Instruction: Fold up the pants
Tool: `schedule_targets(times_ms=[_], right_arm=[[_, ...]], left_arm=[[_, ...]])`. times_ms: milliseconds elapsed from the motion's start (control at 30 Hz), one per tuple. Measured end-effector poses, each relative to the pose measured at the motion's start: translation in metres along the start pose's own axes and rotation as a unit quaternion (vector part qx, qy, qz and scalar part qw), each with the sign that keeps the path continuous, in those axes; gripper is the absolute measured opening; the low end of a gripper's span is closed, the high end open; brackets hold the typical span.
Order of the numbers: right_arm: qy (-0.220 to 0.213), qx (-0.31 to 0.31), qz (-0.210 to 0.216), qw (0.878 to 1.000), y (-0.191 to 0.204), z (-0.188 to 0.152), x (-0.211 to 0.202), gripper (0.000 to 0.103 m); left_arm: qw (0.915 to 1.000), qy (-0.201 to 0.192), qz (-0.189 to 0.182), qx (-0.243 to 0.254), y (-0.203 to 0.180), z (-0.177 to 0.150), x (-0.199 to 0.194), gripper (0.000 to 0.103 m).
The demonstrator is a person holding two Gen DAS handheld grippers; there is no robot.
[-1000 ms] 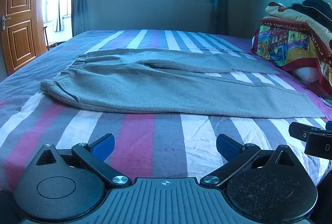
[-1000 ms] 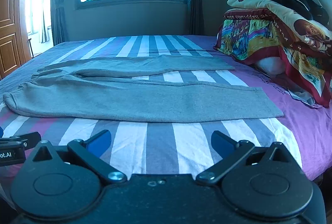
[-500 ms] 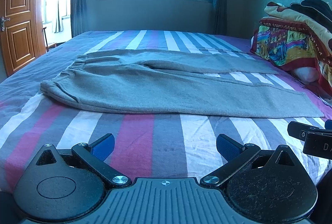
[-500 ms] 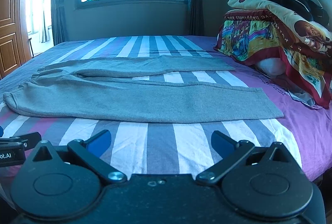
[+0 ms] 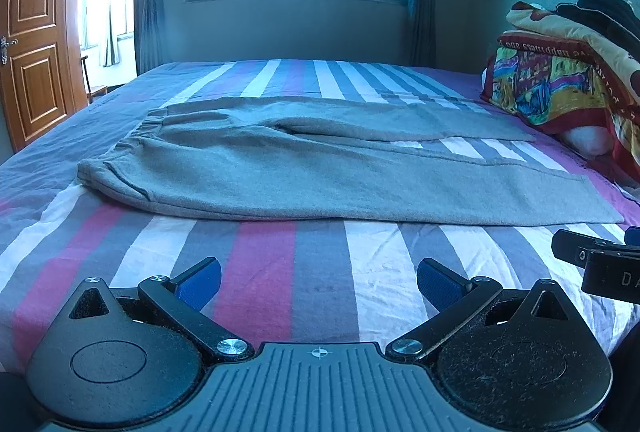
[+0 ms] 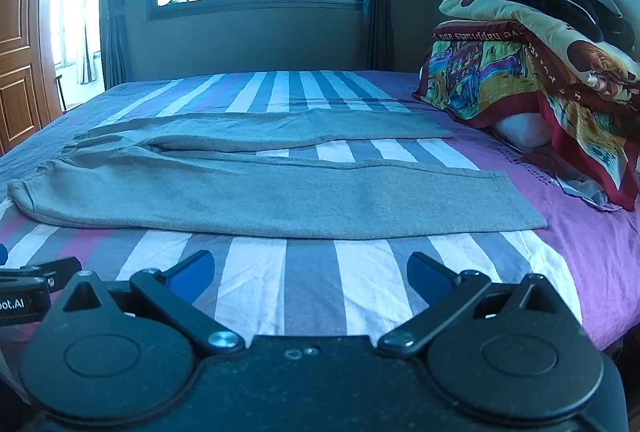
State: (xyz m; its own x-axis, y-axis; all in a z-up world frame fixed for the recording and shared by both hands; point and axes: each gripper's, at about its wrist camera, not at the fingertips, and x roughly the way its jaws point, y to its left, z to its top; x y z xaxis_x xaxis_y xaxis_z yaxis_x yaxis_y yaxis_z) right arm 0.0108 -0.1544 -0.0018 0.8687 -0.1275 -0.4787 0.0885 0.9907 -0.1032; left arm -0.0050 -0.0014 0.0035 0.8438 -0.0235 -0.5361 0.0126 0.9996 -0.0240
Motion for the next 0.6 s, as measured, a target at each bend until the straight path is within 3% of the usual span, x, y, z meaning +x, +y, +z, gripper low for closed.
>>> schedule_targets(times_ms=[600], right_arm=[[-0.002,0.001,0.000,1.000,0.0007,-0.0006,-0.0009,0.102]], left_arm=[[1.0000,-0.002,0.001,0.003,-0.0015,0.0001,-0.0005,0.103]])
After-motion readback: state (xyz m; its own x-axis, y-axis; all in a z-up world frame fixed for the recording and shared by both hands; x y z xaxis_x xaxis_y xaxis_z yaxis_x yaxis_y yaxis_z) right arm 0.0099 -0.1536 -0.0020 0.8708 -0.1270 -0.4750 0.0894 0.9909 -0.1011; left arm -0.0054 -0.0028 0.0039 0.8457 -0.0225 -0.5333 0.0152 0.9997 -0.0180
